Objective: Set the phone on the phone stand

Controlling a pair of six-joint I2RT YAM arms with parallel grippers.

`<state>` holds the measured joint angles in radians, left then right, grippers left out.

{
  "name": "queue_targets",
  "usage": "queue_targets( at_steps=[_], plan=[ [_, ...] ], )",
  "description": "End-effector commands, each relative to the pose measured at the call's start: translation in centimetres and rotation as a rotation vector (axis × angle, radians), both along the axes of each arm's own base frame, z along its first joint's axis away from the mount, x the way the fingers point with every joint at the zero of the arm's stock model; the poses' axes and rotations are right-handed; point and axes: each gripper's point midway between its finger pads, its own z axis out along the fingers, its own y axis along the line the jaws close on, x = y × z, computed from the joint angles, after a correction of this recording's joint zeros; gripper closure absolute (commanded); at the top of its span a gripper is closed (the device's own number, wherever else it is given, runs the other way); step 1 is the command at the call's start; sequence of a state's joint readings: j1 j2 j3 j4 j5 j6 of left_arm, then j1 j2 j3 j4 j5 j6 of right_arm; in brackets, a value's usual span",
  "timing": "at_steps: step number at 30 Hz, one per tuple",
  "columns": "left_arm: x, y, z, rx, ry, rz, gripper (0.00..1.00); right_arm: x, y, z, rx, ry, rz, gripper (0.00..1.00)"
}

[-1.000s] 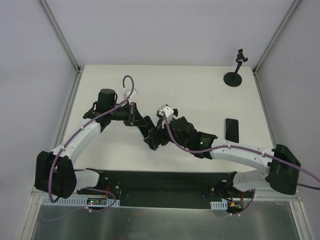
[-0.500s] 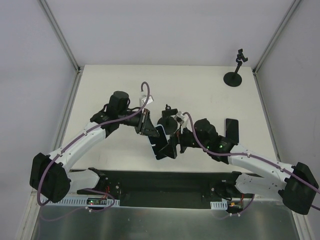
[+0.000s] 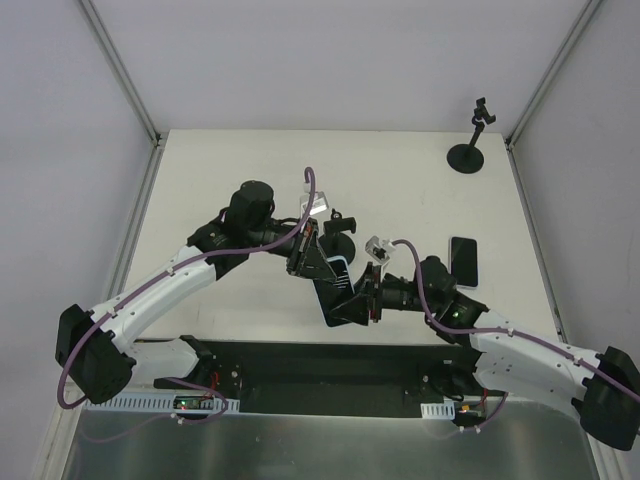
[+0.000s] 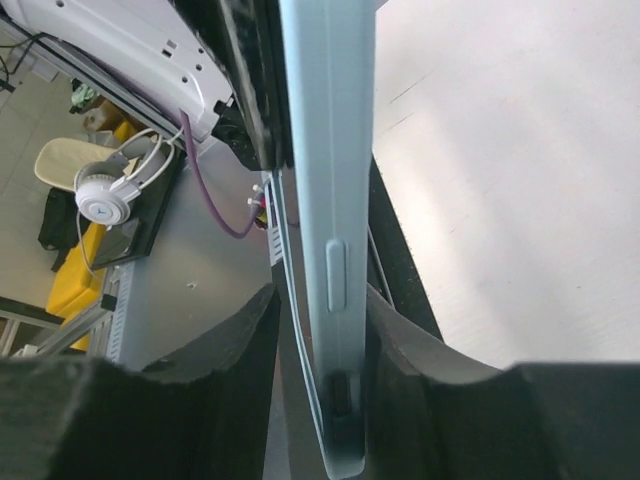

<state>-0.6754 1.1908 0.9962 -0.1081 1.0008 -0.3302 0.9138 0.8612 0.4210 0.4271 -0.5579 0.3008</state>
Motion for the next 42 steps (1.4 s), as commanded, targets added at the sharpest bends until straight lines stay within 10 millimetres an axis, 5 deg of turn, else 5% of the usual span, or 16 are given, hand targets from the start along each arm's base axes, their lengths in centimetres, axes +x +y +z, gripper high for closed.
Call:
queue_targets(
  at_steps=[1,2,4,6,7,8,11,12,16,26,30,36,39,42],
  plan=[
    [-0.6,-0.8,3.1,-0.097,-0.08,-0.035,1.0,-0.3,0.0,3.0,0.14,-0.086,0.011,0.68],
    [-0.4,-0.9,3.4,-0.112,-0.099,-0.029,1.0,-0.3,0.0,3.1,0.143,-0.095,0.014,0.72],
    [-0.2,-0.9,3.5,-0.114,-0.098,-0.009,1.0,-0.3,0.0,3.5,0.141,-0.119,0.023,0.98],
    [-0.2,-0.9,3.3,-0.112,-0.092,-0.013,0.93,0.0,-0.2,3.5,0.134,-0.143,0.004,0.99],
    [-0.1,-1.0,3.2,-0.109,-0.094,-0.004,0.71,0.4,-0.3,3.2,0.129,-0.149,-0.025,0.99],
    [-0.1,-0.9,3.3,-0.113,-0.097,-0.004,0.63,0.6,-0.4,3.2,0.129,-0.159,-0.038,0.99],
    [-0.3,-0.9,3.8,-0.148,-0.119,-0.012,0.53,1.0,-0.6,3.6,0.143,-0.186,-0.063,0.99],
    [-0.4,-0.9,3.4,-0.145,-0.108,-0.012,0.54,1.0,-0.5,3.6,0.143,-0.183,-0.056,0.99],
    [-1.0,-1.0,3.8,-0.175,-0.076,-0.048,0.86,1.0,-0.2,4.0,0.145,-0.184,-0.043,0.99],
    [-2.3,0.1,4.6,-0.215,-0.128,-0.06,0.57,0.6,0.9,4.6,0.148,-0.15,0.019,0.99],
    [-2.8,0.4,5.0,-0.229,-0.147,-0.074,0.71,0.7,1.0,5.5,0.18,-0.153,0.015,0.99],
    [-3.2,0.6,5.2,-0.236,-0.15,-0.091,0.73,0.6,1.2,6.0,0.19,-0.137,0.024,0.99],
    [-3.2,0.6,5.3,-0.241,-0.153,-0.086,0.92,0.7,1.4,6.0,0.19,-0.131,0.024,0.99],
    [-2.3,0.4,5.0,-0.229,-0.154,-0.013,1.0,1.5,1.4,5.6,0.169,-0.117,-0.024,0.74]
  ],
)
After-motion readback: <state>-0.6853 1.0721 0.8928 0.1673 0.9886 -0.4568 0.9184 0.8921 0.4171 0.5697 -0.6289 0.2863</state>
